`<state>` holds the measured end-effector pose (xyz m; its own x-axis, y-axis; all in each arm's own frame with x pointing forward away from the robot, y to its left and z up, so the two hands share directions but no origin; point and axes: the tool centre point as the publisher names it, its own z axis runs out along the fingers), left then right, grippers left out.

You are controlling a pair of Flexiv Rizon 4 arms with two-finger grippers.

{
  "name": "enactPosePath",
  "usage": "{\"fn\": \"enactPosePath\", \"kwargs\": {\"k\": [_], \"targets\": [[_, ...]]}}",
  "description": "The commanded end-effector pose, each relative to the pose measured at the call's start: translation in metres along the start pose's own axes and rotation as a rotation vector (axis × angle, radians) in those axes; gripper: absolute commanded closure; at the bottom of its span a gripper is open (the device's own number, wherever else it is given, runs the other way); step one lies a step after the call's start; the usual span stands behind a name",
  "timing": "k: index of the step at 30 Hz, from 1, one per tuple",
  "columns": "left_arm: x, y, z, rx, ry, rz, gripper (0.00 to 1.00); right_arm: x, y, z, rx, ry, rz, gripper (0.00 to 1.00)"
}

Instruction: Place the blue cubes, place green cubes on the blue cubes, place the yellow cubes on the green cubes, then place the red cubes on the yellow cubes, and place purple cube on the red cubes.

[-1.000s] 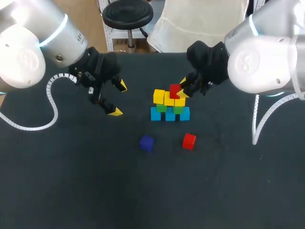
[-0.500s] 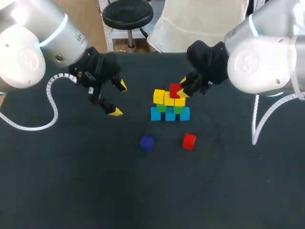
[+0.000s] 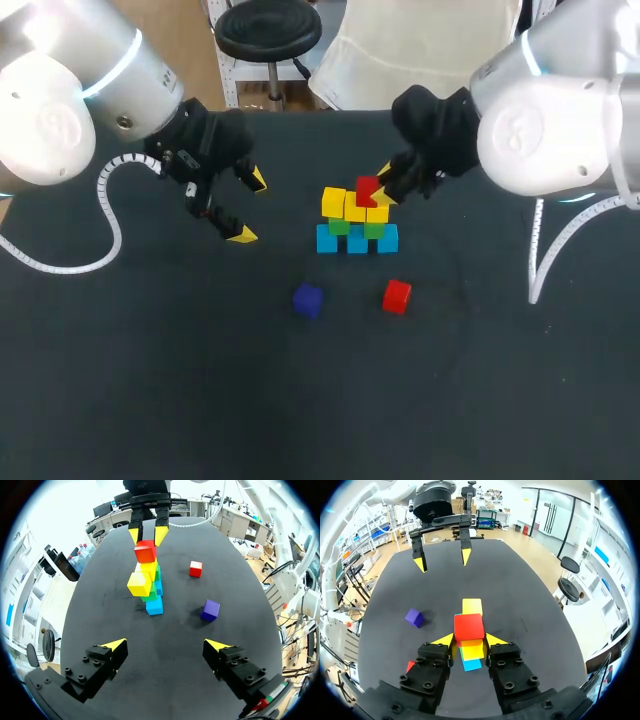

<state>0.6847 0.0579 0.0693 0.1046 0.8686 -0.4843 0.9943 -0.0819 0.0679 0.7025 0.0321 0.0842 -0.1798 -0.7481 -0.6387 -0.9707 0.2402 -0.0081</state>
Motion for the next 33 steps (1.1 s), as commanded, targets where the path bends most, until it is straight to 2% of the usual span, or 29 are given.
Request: {"fn": "enactPosePath", "kwargs": {"k": [1,6,14,19,23,33], "targets": [[0.0007,0.0010,0.0000,0.002,0.000,0.002,0.00,-0.0003,-0.0014,0.0007,-0.006,-0.002,0.001,0.65],[0.0007,0.0010,0.0000,0.002,0.000,0.002,0.00,0.0002,-0.0018,0.0010,-0.006,-0.003,0.005,0.54],[0.0007,0.0010,0.0000,0.002,0.000,0.002,0.00,0.0005,-0.0021,0.0007,-0.007,-0.005,0.008,0.50],[0.0007,0.0010,0.0000,0.002,0.000,0.002,0.00,0.0008,-0.0041,0.0032,-0.007,-0.004,0.006,0.51],[0.0007,0.0010,0.0000,0.002,0.000,0.002,0.00,-0.0008,-0.0056,0.0047,-0.011,-0.006,-0.002,0.56],[0.0007,0.0010,0.0000,0.002,0.000,0.002,0.00,-0.0023,-0.0056,0.0057,-0.014,-0.010,-0.007,0.54]]}}
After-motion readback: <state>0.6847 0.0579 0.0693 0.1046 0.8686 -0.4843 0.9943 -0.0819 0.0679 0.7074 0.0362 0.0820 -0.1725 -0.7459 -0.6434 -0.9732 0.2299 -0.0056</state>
